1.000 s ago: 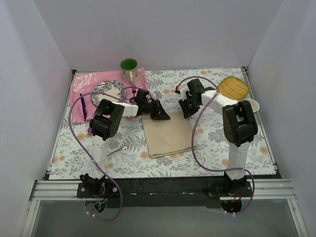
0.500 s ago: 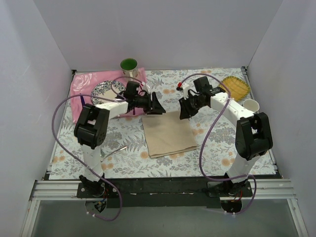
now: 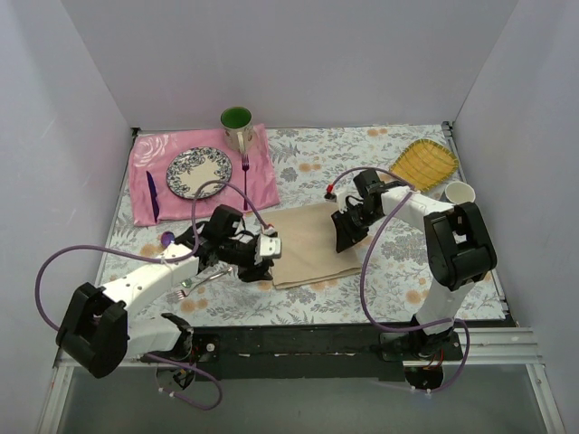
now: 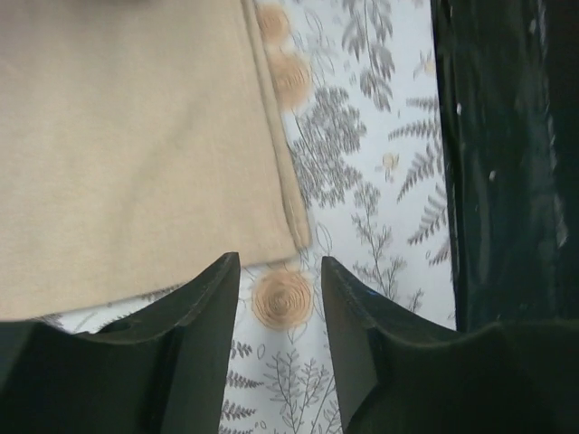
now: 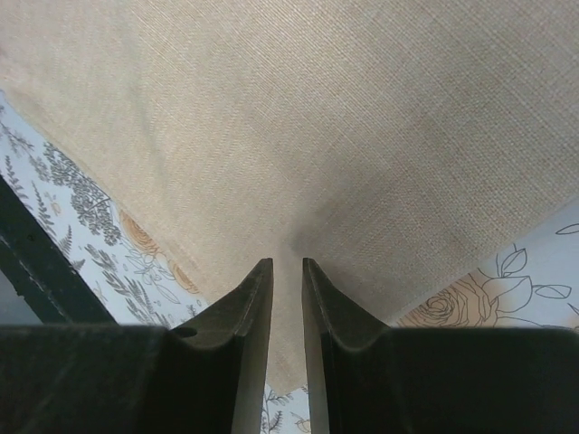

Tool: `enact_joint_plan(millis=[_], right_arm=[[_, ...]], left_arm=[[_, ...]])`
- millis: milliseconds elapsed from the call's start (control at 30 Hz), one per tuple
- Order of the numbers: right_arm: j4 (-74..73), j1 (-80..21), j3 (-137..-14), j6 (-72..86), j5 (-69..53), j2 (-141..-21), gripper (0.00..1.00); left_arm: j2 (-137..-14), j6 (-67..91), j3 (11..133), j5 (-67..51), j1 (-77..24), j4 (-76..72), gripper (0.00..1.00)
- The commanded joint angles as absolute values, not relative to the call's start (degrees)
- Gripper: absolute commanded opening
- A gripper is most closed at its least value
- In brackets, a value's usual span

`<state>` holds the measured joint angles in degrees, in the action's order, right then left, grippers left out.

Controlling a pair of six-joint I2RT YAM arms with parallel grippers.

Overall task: Fold the napkin into a case and place the utensils inside
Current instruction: Pick up the top corner of the square folded napkin from the center of the board.

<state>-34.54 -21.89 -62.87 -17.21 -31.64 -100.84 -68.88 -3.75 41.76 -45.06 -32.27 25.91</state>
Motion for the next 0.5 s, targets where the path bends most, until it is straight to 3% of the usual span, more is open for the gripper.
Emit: enact_joint_plan(millis=[0,200,467], right_arm=[[-34.37,-22.15,-62.84,-20.74,-30.5,-102.13,0.27],[-36.21,-22.06,-66.0,-19.34,-33.83,-100.28,0.27],[-37.88,-22.06,-70.92,-18.28,-36.12,-100.46,0.28]], left_arm=[[-68.9,-18.46,38.41,-38.16,-35.41,24.09,0.38],[-72.51,-20.21,35.51,-34.98,-40.07,18.11,0.27],[-74.27,-24.61,34.28,-32.96,-42.45,16.17,0.29]])
